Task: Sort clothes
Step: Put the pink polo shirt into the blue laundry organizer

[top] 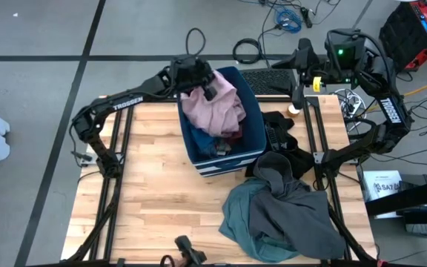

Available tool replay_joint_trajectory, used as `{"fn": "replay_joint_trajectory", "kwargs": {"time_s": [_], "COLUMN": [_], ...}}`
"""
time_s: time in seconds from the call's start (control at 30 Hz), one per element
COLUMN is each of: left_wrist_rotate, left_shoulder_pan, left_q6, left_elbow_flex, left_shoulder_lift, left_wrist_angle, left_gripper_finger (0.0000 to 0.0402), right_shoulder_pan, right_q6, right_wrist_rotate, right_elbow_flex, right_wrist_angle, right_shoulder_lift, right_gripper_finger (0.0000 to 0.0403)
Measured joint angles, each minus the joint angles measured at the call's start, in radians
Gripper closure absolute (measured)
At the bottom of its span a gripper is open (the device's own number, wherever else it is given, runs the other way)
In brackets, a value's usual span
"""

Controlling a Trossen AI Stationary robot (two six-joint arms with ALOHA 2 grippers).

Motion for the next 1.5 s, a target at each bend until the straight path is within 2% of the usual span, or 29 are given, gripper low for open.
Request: {"fn": "replay_joint_trajectory", "kwargs": {"time_s": [0.3,0.5,0.7,0.93,1.03,1.17,1.4,1.5], "left_wrist_rotate": [-0.043,-0.139,-0.161,-0.114,-0.144,-0.24,-0.252,-0.324], "left_shoulder_pan": [-0.016,-0.06,-0.087,-0.09,-0.095,-0.121,-0.181,-0.206], "left_q6": [0.137,0.259,0.335,0.343,0.334,0.318,0.337,0.338], "left_elbow_flex": [0.002,0.002,0.002,0.003,0.003,0.0,0.044,0.096], "left_shoulder_lift": [0.105,0.204,0.249,0.3,0.304,0.268,0.192,0.168], "left_wrist_angle": [-0.114,-0.2,-0.256,-0.39,-0.377,-0.317,-0.357,-0.373], "left_gripper_finger": [0.0401,0.0401,0.0402,0.0402,0.0399,0.0371,0.0283,0.0246], "right_shoulder_pan": [0.0,0.0,0.0,0.0,0.0,0.0,0.0,0.0], "right_q6": [-0.022,-0.022,-0.022,-0.019,-0.018,-0.018,-0.019,-0.019], "right_wrist_rotate": [0.0,0.0,0.0,0.0,0.0,0.0,0.0,0.0], "right_elbow_flex": [0.0,0.0,0.0,0.0,0.0,0.0,0.0,0.0], "right_wrist_angle": [0.02,0.029,0.03,0.029,0.03,0.029,0.034,0.045], "right_shoulder_lift": [0.0,0.0,0.0,0.004,0.005,0.005,0.005,0.005], "right_gripper_finger": [0.0129,0.0129,0.0129,0.0129,0.0129,0.0129,0.0129,0.0129]}}
